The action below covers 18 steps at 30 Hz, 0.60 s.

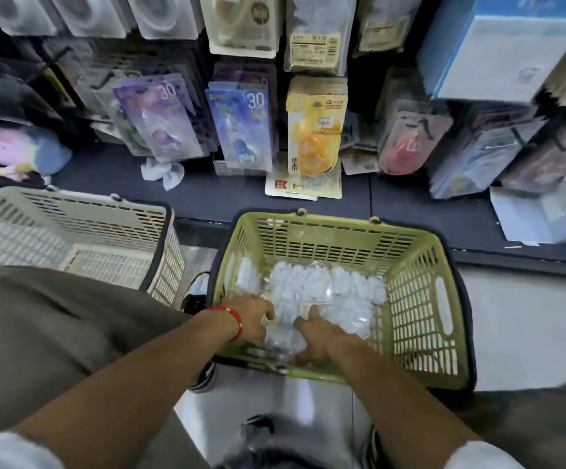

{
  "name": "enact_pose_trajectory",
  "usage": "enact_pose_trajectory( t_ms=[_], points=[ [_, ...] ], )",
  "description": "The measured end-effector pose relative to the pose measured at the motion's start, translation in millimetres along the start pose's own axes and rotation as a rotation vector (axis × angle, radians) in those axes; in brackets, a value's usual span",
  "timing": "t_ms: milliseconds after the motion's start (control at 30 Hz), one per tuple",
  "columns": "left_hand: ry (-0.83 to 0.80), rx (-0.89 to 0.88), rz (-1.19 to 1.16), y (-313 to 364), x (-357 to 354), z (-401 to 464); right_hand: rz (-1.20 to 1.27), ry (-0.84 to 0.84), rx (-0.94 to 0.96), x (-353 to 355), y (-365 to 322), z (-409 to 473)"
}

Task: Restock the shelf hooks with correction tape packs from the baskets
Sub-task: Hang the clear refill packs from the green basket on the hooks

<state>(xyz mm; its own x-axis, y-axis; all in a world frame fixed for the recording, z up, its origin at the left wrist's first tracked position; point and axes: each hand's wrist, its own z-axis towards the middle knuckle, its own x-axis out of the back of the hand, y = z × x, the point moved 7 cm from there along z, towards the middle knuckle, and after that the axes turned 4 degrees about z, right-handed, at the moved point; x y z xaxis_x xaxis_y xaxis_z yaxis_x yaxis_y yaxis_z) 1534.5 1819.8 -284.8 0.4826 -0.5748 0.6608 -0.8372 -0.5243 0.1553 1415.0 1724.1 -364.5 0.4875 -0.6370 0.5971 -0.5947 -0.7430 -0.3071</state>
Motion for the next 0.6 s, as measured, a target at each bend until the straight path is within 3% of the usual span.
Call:
enact_pose_trajectory(
  t_ms=[133,233,333,433,500,600],
  points=[
    [-0.027,0.027,-0.055,0,-22,4,0.118,0.097,0.056,10,6,-5],
    [0.012,0.02,-0.153,-1,-19,4,0.511,0.215,0.076,36,25,-10],
    [0.157,0.008,-0.308,-5,2,4,0.964,0.218,0.096,55,37,-15],
    [0.299,0.037,-0.391,-10,20,5,1.224,0.28,0.154,65,38,-20],
    [0.342,0.09,-0.535,-20,22,4,1.113,0.338,0.074,58,48,-18],
    [0.361,0.166,-0.817,-32,21,0,0.61,0.067,-0.055,12,59,-10]
  ],
)
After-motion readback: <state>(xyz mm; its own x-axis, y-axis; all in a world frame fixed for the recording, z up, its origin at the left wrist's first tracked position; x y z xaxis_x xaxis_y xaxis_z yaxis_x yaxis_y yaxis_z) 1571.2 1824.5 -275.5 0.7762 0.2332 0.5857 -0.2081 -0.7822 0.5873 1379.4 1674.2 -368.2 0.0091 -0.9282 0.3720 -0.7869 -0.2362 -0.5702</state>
